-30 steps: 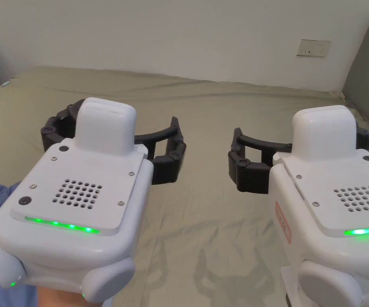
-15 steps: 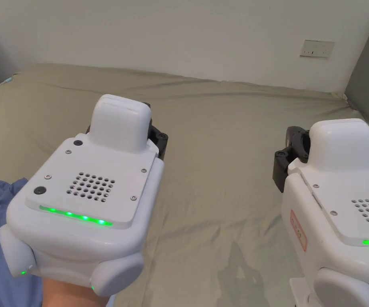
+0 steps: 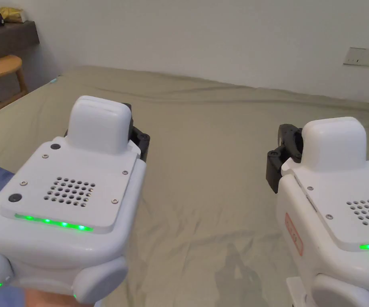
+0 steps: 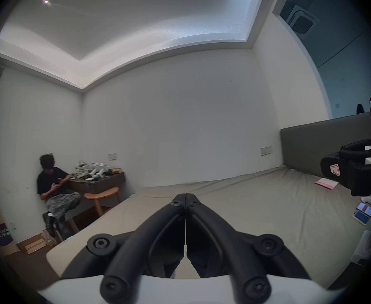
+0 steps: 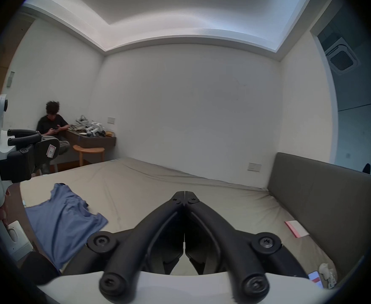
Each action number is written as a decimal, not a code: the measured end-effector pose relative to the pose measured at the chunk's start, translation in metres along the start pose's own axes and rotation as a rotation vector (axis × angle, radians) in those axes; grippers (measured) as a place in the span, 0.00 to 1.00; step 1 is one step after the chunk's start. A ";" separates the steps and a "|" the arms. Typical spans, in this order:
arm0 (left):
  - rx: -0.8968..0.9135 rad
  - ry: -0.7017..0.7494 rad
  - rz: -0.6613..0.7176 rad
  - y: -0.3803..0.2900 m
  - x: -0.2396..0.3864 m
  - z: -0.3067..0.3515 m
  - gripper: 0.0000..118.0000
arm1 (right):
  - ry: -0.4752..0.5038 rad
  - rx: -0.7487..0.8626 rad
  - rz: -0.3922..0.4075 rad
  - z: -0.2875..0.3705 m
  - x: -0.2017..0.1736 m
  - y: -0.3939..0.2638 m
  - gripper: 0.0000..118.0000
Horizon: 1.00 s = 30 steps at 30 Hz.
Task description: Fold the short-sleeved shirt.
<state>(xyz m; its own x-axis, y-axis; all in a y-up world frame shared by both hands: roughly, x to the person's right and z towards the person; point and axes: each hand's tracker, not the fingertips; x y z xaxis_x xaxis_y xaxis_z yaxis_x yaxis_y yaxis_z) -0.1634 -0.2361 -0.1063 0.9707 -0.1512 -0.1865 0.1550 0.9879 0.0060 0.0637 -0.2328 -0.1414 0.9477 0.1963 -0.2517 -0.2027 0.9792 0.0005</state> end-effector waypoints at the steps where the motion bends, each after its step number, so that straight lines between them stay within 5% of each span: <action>1: -0.006 0.025 0.002 -0.001 -0.009 0.002 0.00 | 0.029 0.009 -0.005 -0.004 -0.008 0.002 0.01; 16: -0.057 0.365 -0.039 -0.019 -0.123 0.056 0.00 | 0.374 0.039 0.013 -0.029 -0.129 0.012 0.01; 30: -0.229 0.305 0.025 -0.072 -0.148 0.014 0.00 | 0.407 -0.051 0.048 -0.057 -0.153 -0.006 0.01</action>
<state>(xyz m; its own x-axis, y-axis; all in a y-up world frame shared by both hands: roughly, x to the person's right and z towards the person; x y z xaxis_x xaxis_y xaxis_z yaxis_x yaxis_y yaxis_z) -0.3156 -0.2856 -0.0658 0.8692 -0.1441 -0.4729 0.0539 0.9785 -0.1990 -0.0940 -0.2720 -0.1583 0.7641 0.1961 -0.6146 -0.2664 0.9636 -0.0237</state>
